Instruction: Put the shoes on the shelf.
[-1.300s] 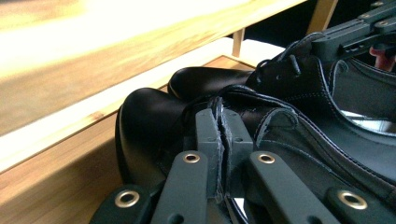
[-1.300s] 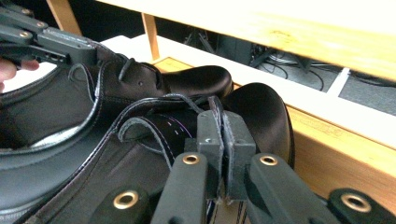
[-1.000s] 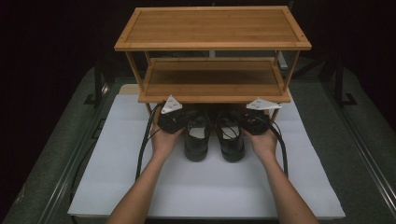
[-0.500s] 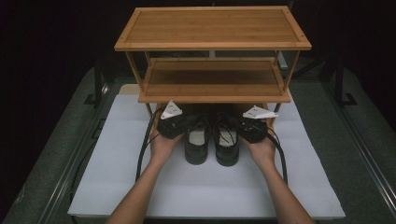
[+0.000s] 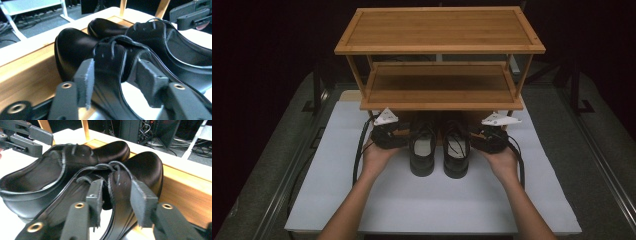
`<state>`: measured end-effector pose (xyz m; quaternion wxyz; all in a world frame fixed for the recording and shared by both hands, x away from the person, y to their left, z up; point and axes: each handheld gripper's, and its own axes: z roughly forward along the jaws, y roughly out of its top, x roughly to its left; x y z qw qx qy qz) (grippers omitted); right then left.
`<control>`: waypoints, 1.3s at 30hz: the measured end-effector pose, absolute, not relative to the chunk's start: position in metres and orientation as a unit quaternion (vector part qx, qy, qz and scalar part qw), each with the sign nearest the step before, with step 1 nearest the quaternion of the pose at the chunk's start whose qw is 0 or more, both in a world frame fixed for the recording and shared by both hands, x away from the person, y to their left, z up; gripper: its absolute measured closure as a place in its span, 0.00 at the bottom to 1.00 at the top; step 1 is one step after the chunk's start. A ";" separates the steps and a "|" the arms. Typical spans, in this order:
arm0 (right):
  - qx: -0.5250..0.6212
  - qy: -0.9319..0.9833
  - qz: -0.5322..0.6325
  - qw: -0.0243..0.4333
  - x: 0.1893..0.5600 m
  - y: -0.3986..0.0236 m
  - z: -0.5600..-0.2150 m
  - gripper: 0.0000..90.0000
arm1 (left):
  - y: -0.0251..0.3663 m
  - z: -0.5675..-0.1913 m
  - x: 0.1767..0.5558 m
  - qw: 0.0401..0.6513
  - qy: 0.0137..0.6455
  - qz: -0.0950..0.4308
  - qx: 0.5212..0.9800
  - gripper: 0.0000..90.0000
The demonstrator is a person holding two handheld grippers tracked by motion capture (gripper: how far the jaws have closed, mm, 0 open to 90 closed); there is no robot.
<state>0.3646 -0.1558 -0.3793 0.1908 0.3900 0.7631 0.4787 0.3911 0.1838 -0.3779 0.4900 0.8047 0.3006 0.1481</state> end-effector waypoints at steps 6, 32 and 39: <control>0.388 0.761 0.484 0.189 0.346 -0.167 -0.372 0.57 | 0.198 -0.374 0.377 0.494 0.304 0.132 0.804 0.33; 0.375 0.812 0.432 0.119 0.303 -0.168 -0.439 0.21 | 0.194 -0.437 0.333 0.430 0.259 0.111 0.858 0.02; 0.368 0.822 0.419 0.112 0.312 -0.152 -0.451 0.21 | 0.178 -0.450 0.342 0.404 0.247 0.102 0.875 0.02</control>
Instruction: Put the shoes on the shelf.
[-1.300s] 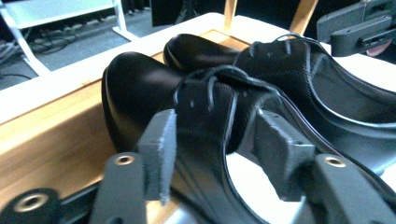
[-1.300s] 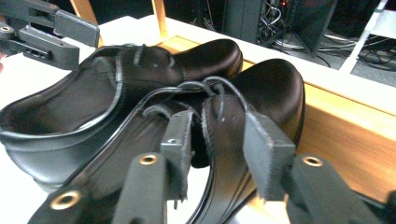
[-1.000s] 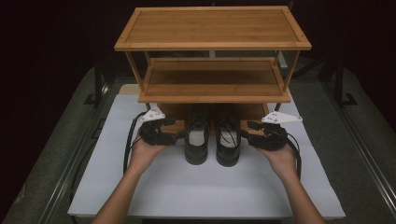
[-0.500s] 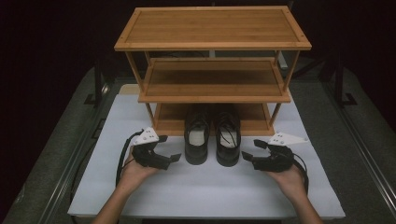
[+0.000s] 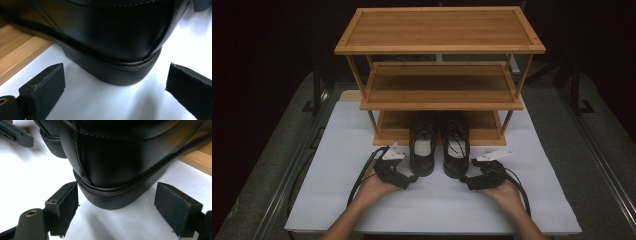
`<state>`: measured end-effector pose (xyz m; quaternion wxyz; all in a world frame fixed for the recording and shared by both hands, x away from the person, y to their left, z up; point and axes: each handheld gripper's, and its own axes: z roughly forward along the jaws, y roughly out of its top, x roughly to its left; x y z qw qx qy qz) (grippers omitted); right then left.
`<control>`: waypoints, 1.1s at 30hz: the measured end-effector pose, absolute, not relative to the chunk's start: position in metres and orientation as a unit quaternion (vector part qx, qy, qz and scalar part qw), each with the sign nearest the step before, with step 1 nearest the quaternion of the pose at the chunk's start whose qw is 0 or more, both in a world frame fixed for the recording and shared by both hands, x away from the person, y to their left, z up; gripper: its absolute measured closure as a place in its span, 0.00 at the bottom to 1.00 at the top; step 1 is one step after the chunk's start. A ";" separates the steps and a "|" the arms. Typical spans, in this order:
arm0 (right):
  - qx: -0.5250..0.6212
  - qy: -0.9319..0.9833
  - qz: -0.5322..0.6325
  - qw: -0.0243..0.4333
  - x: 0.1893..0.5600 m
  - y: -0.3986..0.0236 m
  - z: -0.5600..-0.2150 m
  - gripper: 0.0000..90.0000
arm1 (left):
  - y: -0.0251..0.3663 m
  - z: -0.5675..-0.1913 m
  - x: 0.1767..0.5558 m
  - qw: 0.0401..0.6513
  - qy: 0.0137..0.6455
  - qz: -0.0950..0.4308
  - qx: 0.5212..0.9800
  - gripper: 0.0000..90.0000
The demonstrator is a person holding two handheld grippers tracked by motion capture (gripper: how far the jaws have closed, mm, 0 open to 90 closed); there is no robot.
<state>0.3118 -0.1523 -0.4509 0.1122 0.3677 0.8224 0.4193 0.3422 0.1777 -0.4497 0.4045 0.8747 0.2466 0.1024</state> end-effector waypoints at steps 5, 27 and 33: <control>0.365 0.824 0.418 0.114 0.316 -0.144 -0.455 0.16 | 0.167 -0.452 0.346 0.397 0.236 0.104 0.881 0.02; 0.372 0.809 0.435 0.135 0.324 -0.123 -0.451 0.19 | 0.153 -0.451 0.360 0.380 0.269 0.095 0.880 0.00; 0.376 0.799 0.451 0.132 0.327 -0.124 -0.444 0.20 | 0.157 -0.448 0.363 0.408 0.278 0.084 0.865 0.00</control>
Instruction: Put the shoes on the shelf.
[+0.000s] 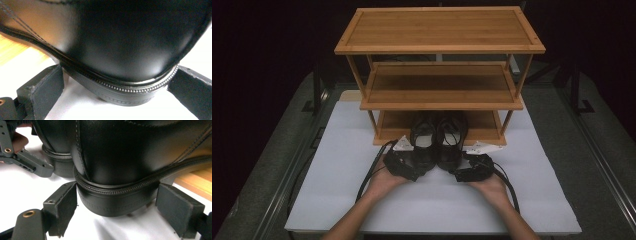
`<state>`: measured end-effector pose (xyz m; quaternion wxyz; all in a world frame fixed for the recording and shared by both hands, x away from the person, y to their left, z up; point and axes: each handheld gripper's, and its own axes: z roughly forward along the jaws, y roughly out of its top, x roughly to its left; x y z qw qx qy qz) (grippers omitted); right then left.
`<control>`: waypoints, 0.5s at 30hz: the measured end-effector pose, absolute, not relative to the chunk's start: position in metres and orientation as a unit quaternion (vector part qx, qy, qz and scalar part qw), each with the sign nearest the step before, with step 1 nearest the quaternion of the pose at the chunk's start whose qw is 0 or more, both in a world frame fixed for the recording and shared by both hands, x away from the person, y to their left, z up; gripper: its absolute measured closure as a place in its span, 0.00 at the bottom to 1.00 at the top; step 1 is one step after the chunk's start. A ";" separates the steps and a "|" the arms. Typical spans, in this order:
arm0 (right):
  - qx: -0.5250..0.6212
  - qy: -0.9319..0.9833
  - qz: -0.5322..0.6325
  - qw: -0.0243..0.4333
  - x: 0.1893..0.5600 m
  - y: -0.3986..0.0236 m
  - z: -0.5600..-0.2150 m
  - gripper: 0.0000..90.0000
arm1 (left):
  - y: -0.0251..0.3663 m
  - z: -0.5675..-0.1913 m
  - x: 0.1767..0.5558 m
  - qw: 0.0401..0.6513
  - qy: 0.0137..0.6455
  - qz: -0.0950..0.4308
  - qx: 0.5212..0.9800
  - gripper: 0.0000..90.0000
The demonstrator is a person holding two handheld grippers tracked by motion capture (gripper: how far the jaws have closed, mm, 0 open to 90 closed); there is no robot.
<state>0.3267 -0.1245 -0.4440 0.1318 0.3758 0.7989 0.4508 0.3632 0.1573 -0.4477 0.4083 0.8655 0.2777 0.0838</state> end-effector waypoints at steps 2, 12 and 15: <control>0.377 0.798 0.451 0.130 0.328 -0.125 -0.443 0.19 | 0.157 -0.445 0.365 0.408 0.278 0.083 0.866 0.01; 0.384 0.799 0.447 0.121 0.346 -0.127 -0.443 0.19 | 0.155 -0.437 0.383 0.425 0.290 0.089 0.853 0.00; 0.389 0.800 0.440 0.119 0.353 -0.126 -0.443 0.19 | 0.154 -0.440 0.391 0.433 0.301 0.086 0.845 0.00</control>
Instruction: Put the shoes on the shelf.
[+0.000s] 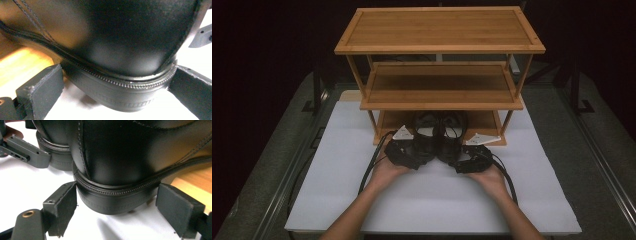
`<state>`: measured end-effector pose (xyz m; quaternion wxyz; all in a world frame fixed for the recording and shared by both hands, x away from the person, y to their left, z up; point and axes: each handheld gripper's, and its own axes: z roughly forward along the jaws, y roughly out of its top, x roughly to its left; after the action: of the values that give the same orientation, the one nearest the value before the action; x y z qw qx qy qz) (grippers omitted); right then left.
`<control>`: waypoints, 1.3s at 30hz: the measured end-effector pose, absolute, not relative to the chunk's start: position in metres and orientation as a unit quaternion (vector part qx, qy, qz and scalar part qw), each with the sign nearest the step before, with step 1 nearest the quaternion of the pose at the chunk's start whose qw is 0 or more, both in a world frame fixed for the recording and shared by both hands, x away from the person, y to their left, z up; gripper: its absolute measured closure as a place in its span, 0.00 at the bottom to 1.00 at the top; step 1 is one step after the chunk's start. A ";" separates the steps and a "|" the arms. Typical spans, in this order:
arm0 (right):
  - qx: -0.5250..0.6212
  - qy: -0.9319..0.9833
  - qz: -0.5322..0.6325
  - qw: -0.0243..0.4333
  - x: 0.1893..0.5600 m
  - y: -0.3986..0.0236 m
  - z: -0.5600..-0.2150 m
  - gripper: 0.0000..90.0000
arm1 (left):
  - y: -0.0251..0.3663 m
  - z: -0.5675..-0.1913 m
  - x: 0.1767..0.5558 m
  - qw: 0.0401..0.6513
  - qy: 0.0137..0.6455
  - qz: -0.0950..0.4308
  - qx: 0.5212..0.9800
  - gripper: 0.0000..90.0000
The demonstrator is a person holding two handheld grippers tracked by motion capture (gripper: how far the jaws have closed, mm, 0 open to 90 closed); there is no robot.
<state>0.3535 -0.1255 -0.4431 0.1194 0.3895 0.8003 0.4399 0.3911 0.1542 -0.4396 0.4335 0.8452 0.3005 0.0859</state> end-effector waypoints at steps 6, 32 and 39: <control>0.396 0.796 0.440 0.126 0.368 -0.123 -0.442 0.19 | 0.152 -0.439 0.406 0.435 0.314 0.091 0.839 0.00; 0.412 0.802 0.403 0.159 0.418 -0.119 -0.449 0.18 | 0.134 -0.454 0.450 0.415 0.341 0.112 0.836 0.00; 0.408 0.804 0.400 0.166 0.426 -0.121 -0.450 0.18 | 0.132 -0.455 0.457 0.410 0.351 0.115 0.834 0.00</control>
<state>0.4261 -0.1209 -0.4499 0.1660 0.4078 0.8036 0.4005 0.4567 0.1320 -0.4548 0.4097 0.8340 0.3512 0.1147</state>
